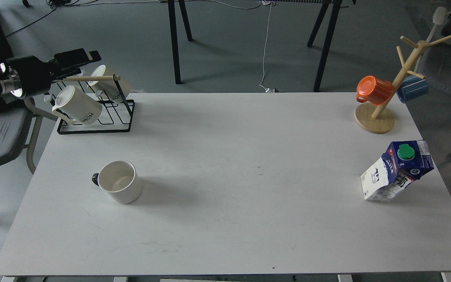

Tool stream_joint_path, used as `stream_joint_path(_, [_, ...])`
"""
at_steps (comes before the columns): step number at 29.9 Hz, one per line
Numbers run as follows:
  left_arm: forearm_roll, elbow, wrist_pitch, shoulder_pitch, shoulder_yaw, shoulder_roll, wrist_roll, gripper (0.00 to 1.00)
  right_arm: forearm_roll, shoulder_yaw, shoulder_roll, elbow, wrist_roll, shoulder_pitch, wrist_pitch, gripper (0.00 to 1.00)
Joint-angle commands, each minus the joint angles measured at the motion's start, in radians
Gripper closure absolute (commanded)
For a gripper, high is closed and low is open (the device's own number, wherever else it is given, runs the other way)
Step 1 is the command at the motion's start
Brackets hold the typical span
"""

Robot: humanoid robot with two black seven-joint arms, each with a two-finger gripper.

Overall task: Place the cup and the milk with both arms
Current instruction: 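Move the left gripper from rest toward the white mug, then lower the left gripper into the white mug and grip its rim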

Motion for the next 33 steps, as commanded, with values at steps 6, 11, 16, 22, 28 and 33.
stream_joint_path(6, [0.414,-0.182,0.0,0.099,0.127,0.069,0.0,0.01,0.0,-0.004,0.003,-0.003,0.0,-0.009,0.0,0.02])
stream_joint_path(11, [0.46,-0.177,0.0,0.148,0.164,0.037,0.0,0.01,0.0,-0.005,0.005,0.0,0.0,-0.012,0.0,0.02])
stream_joint_path(16, [0.485,-0.146,0.0,0.177,0.163,0.0,0.0,0.01,0.0,-0.005,0.005,0.0,0.0,-0.012,0.0,0.02])
stream_joint_path(22, [0.485,-0.105,0.0,0.204,0.164,-0.051,0.0,0.01,0.0,-0.005,0.005,0.001,0.0,-0.012,0.0,0.02])
stream_joint_path(28, [0.497,-0.042,0.0,0.208,0.166,-0.077,0.0,0.01,0.0,-0.004,0.002,0.005,0.0,-0.017,0.0,0.02])
stream_joint_path(33, [0.497,-0.013,0.026,0.216,0.166,-0.085,0.0,0.04,0.0,-0.005,0.003,0.003,0.0,-0.021,0.0,0.02])
